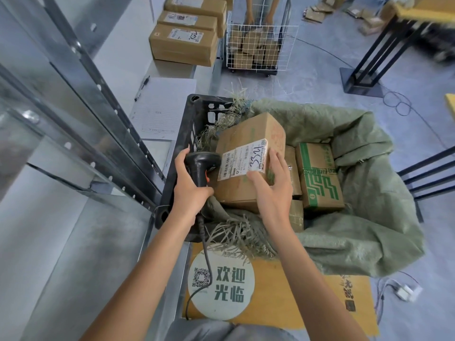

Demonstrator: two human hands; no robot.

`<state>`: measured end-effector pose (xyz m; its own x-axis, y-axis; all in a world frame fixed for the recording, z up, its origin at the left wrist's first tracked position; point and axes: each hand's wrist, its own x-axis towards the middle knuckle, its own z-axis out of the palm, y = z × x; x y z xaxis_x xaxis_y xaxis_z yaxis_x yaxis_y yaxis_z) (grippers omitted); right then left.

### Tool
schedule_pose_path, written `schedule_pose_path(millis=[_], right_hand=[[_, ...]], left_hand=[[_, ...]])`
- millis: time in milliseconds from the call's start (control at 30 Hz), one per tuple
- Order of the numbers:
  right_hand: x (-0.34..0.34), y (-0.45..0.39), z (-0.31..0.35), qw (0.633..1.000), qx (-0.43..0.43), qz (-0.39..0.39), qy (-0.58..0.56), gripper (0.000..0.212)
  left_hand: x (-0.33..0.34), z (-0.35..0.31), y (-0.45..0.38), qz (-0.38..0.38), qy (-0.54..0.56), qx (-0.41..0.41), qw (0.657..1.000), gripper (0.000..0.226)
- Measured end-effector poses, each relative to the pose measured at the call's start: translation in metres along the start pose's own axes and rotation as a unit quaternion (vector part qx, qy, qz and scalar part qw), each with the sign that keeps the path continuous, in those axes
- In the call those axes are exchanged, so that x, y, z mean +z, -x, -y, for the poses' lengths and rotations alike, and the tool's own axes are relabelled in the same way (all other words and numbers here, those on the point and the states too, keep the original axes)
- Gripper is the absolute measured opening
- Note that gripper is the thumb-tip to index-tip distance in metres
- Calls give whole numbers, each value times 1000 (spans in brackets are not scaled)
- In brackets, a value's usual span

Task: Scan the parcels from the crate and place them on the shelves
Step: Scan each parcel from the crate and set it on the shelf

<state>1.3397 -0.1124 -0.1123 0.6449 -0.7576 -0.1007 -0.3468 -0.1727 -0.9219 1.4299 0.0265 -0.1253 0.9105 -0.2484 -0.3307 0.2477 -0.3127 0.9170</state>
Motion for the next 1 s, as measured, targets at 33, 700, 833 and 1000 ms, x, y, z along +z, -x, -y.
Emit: schedule_pose_path(millis=[33, 700, 833, 1000], right_hand=[[-5, -4, 1, 1000, -8, -8, 19, 72], [35, -15, 14, 948, -104, 2, 302, 73], [52, -24, 18, 935, -110, 23, 336, 71], [76, -26, 28, 933, -83, 25, 349, 74]], left_hand=[[-1, -1, 2, -1, -2, 4, 1000, 109], [-25, -13, 38, -39, 0, 68, 997, 101], [-27, -14, 38, -35, -4, 76, 996, 101], [-31, -17, 35, -42, -4, 86, 995, 101]])
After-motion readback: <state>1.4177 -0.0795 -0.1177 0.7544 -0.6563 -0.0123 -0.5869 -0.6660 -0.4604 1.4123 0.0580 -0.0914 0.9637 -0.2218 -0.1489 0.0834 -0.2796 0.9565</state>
